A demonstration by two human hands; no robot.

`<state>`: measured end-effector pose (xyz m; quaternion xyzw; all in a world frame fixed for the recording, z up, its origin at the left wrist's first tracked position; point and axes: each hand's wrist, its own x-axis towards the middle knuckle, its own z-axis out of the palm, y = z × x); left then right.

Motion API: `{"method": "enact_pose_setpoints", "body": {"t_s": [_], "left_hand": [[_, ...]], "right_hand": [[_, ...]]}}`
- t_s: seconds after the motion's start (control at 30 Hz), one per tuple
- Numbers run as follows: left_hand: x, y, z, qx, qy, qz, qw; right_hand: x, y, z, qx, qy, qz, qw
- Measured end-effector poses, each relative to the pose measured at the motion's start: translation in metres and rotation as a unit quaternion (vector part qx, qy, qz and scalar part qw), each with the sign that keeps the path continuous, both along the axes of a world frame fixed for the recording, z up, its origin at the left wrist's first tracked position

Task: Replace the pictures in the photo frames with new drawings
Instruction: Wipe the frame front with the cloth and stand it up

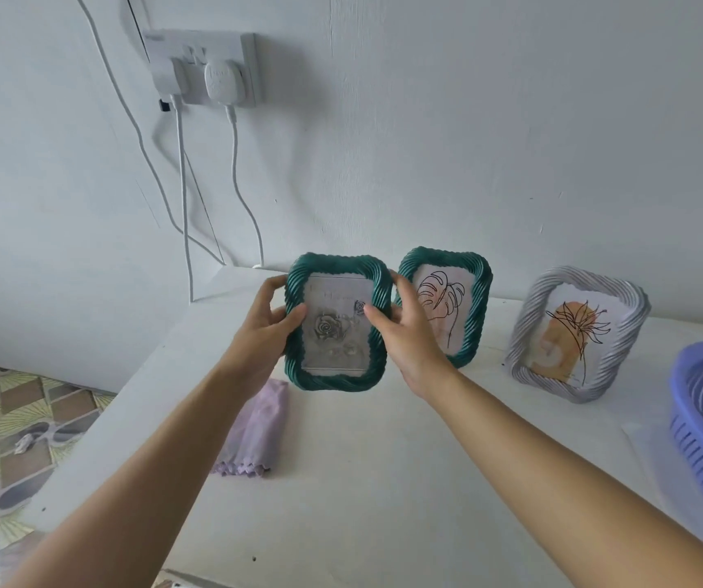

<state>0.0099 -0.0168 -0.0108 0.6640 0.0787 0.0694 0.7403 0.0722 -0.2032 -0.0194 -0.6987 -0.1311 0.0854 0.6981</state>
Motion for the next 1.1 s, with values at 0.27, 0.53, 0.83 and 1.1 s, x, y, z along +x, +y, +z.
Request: {"method": "enact_pose_setpoints", "body": {"t_s": [0.27, 0.53, 0.83, 1.1], "left_hand": [[0.034, 0.027, -0.02, 0.012, -0.022, 0.015, 1.0], [0.064, 0.042, -0.034, 0.027, -0.037, 0.013, 0.999], [0.066, 0.058, -0.047, 0.087, -0.076, -0.02, 0.993], [0.065, 0.059, -0.052, 0.083, -0.061, -0.021, 0.994]], "right_hand": [[0.032, 0.042, -0.02, -0.065, -0.097, -0.044, 0.992], [0.064, 0.059, -0.034, -0.09, -0.14, -0.053, 0.985], [0.064, 0.057, -0.05, -0.064, -0.137, -0.042, 0.988], [0.066, 0.06, -0.048, -0.06, -0.12, -0.017, 0.991]]}}
